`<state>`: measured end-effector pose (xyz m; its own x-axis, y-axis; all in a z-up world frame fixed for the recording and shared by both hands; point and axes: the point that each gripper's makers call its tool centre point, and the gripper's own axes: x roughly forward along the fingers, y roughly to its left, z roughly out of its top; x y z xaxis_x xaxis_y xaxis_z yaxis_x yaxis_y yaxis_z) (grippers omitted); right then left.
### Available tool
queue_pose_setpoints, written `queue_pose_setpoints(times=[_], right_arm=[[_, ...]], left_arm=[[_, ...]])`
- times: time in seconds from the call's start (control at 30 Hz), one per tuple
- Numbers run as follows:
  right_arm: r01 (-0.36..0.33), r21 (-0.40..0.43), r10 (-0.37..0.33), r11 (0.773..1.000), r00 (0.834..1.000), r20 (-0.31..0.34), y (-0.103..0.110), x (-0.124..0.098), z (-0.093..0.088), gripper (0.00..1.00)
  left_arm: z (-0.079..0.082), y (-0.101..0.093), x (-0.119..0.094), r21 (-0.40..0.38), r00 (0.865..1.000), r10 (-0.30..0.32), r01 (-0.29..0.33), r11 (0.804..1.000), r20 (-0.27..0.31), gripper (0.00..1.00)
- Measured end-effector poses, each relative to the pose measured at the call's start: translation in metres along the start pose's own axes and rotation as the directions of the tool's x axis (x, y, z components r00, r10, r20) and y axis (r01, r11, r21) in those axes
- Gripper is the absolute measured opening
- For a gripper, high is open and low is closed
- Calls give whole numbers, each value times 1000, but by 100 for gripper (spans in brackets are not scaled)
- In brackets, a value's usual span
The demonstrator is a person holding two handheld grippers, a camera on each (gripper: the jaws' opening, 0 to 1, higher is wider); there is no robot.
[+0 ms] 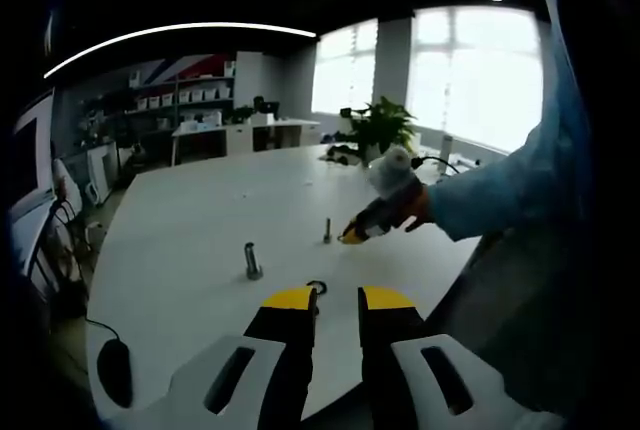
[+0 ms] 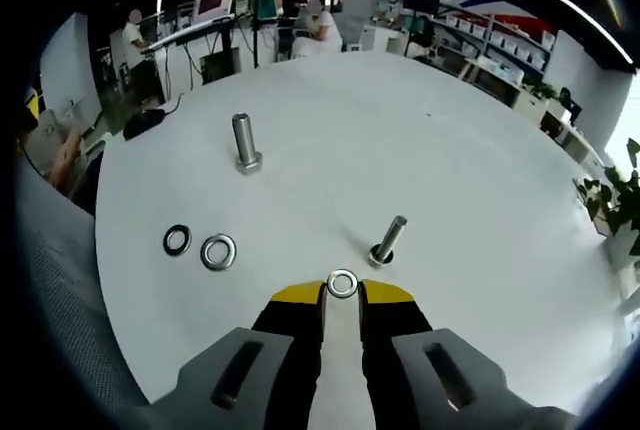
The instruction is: Place the washer onto the threaded stud by aligning its center hole with the stud, sliding it down to the base, and recovering from edge contact or off-axis alignment until the washer reaches the visible bottom stop.
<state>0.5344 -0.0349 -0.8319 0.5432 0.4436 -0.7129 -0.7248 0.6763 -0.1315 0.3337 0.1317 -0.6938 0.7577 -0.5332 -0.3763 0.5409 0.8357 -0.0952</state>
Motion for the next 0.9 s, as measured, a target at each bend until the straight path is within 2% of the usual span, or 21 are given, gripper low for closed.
queue_pose_setpoints(times=[0.4,0.9], right_arm=[[113,-39,-109,993,989,96,-23,-6,28,15],[116,18,-118,993,989,92,-37,6,38,15]], left_arm=[[0,0,0,0,1000,-3,3,1000,3,14],[0,-1,0,0,1000,-6,6,1000,3,14]])
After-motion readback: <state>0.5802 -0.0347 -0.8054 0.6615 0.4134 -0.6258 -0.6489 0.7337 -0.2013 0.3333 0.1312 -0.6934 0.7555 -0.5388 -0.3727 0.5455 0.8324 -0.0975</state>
